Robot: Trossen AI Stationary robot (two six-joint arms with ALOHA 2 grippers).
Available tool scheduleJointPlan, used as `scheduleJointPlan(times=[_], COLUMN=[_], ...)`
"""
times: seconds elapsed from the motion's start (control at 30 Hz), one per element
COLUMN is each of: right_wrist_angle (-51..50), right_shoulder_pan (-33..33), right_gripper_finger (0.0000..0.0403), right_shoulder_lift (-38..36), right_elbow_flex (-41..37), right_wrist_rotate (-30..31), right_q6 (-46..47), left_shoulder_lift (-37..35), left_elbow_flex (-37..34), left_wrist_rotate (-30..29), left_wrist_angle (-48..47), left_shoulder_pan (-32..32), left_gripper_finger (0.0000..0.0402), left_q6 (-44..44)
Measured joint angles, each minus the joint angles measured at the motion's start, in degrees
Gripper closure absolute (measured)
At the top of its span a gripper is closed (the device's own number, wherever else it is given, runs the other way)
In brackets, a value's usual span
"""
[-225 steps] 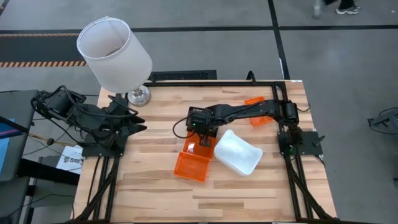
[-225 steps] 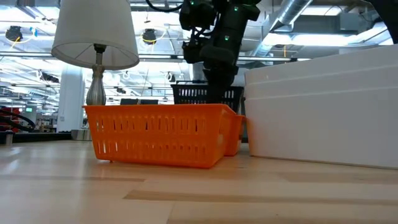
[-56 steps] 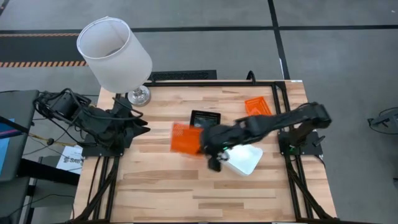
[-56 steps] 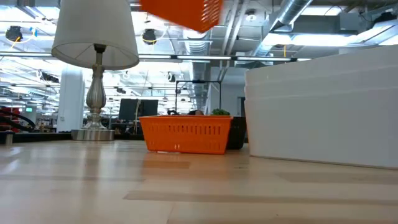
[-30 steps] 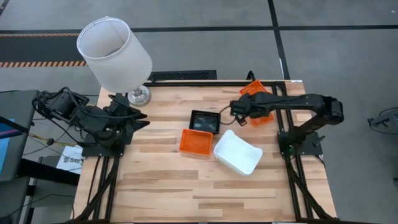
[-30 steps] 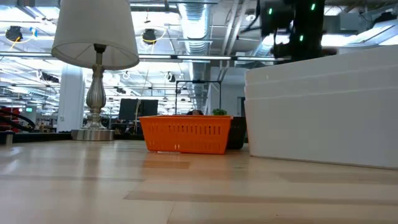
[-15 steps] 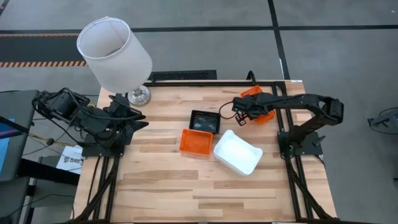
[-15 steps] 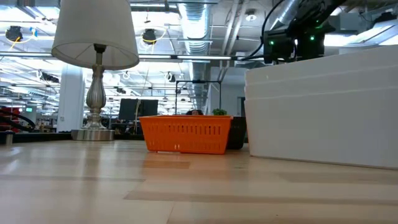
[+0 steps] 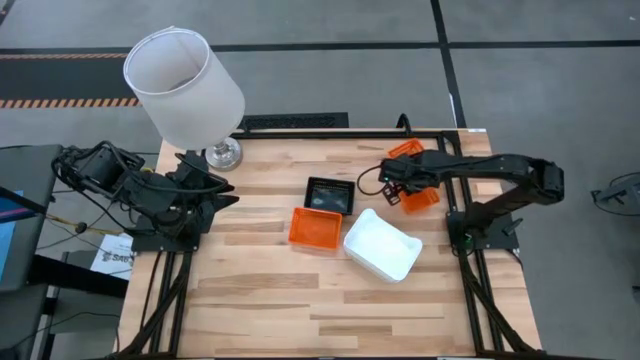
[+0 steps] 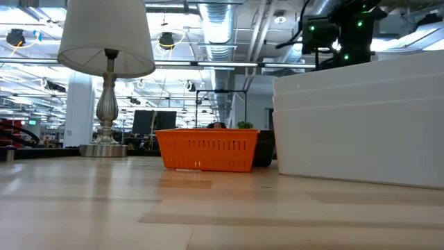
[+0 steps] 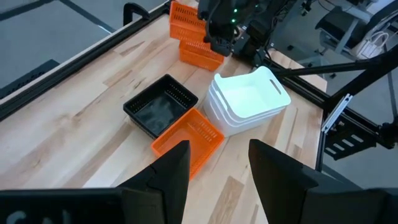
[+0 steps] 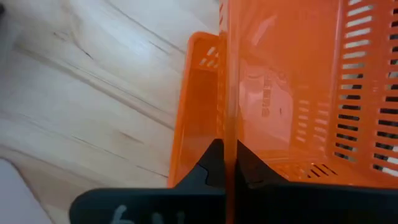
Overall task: Stack baskets by color
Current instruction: Stack the bottom orange bin on top of the top orange bin
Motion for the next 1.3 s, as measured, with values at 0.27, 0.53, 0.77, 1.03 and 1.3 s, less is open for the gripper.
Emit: scheduleJointPlan(times=[0.27, 0.53, 0.77, 1.03, 1.3], right_wrist_angle=[-2.94, -4.29, -4.05, -0.72, 2.29], right_shoulder_pan=[2.06, 6.48, 8.98, 9.51, 9.14], right_gripper_finger=[0.0397, 0.0397, 0.0397, 0.0396, 0.0384], right_shoulder_lift=[-0.89, 1.40, 1.96, 2.04, 2.10], right_elbow_flex=[0.01, -1.16, -2.49, -5.29, -5.65], right_wrist_rotate=[-1.02, -1.76, -2.70, -4.96, -5.98], right_q6=[3.06, 9.03, 12.02, 13.63, 12.02], left_shoulder_lift=[-0.01, 0.02, 0.01, 0.01, 0.01], left_elbow_flex=[0.00, 0.00, 0.00, 0.00, 0.00], left_wrist_rotate=[-0.04, -0.05, -0.92, -1.30, -1.35], left_wrist_angle=[0.04, 0.07, 0.07, 0.07, 0.07], left_shoulder_pan=[0.00, 0.00, -0.02, -0.01, 0.00], left_gripper_finger=[0.0249, 0.0249, 0.0249, 0.0249, 0.0249], left_q6=[-0.26, -0.86, -0.89, -0.88, -0.84])
